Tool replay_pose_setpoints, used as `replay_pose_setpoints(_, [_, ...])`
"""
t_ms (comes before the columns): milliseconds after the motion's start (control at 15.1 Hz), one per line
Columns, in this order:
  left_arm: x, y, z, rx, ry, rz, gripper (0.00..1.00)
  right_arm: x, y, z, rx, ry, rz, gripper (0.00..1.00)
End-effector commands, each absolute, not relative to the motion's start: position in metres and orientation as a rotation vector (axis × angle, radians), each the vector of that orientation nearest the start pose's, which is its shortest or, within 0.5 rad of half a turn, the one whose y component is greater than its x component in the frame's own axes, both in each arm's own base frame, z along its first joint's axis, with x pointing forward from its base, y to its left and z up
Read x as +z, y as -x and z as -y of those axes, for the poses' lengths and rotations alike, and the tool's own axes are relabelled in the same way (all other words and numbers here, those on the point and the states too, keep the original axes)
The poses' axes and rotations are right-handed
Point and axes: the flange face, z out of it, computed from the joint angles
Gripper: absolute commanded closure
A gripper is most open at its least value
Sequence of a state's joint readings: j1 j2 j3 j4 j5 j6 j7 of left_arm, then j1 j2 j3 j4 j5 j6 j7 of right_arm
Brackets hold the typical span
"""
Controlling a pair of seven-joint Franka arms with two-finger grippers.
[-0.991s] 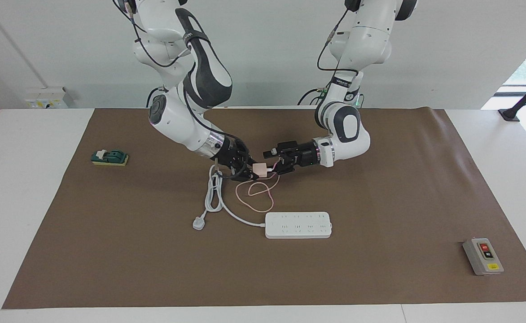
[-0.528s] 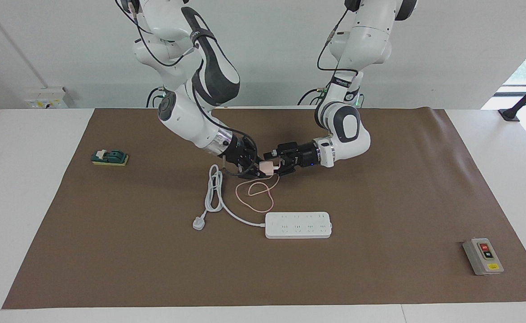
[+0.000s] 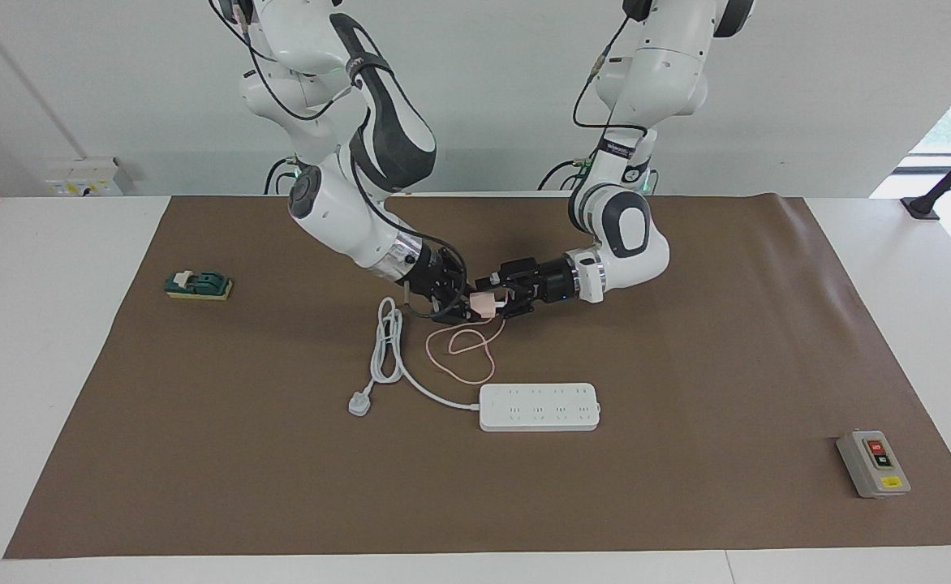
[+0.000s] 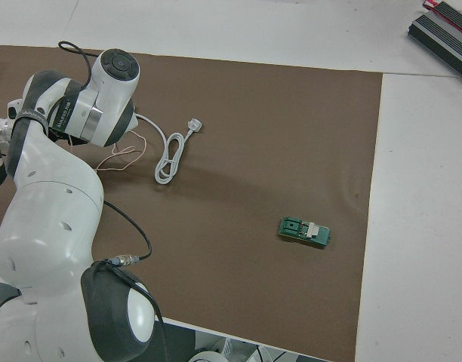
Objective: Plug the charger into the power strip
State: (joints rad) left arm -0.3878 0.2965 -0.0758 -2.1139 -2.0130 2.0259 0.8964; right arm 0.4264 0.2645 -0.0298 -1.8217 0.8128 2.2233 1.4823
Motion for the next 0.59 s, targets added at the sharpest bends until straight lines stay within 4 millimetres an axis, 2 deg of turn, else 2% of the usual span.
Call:
replay_pose_setpoints(0, [0.3013,-0.503,0.3106,0.095,-1.627,-0.138,1.0,0.4138,-0.5786,-0.2708,0.622,1.797,-1.816,1.0])
replay_pose_setpoints(462, [0.3008,-0.5047,0.3069,0.099,-1.627,-0.14,1.0,0.4126,-0.5781,-0.2677,0.624,1.797,-1.819,1.0])
replay_pose_setpoints(528, [0.3005,-0.5045,0.3068,0.098,-1.631,-0.137,1.0,0.4124,-0.5782,-0.267,0.626,1.799,-1.818,0.89])
